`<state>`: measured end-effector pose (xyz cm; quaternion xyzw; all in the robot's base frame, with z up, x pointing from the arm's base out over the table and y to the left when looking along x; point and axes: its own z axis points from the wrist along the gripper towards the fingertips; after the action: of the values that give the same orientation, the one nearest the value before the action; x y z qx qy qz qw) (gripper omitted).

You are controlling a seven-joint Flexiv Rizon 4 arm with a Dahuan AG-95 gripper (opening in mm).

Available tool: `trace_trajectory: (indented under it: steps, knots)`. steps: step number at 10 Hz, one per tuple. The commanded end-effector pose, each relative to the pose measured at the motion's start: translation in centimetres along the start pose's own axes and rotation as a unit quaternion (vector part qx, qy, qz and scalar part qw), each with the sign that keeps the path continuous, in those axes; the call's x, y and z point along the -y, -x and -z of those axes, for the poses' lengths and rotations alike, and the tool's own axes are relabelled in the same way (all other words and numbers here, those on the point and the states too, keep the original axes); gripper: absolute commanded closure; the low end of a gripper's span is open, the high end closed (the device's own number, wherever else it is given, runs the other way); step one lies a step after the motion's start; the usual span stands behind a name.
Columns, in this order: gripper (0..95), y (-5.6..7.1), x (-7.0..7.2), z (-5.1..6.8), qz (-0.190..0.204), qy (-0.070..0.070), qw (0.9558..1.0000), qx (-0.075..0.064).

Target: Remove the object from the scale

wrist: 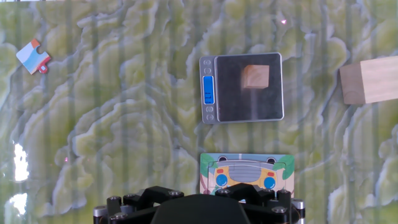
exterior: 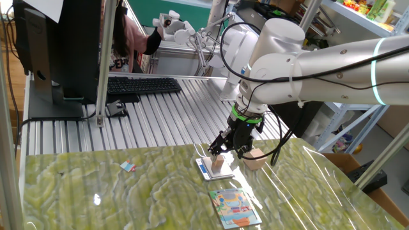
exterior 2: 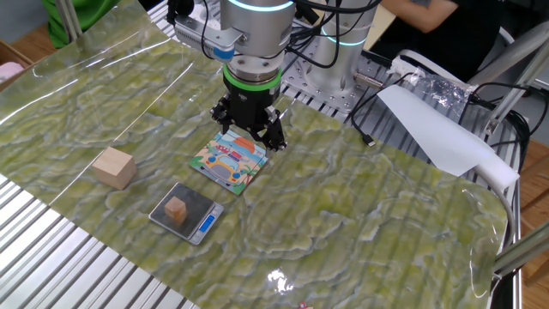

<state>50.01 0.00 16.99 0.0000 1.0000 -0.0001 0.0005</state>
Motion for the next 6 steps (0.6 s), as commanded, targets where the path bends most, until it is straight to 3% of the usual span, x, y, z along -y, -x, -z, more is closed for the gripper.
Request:
trace_trajectory:
  steps: [1,6]
  knots:
    - [95.0,-0.03,-0.01,0.0,0.014,0.001,0.9999,0.007]
    - [95.0,-0.19,-0.04,-0.08,0.012,0.002,0.9999,0.007]
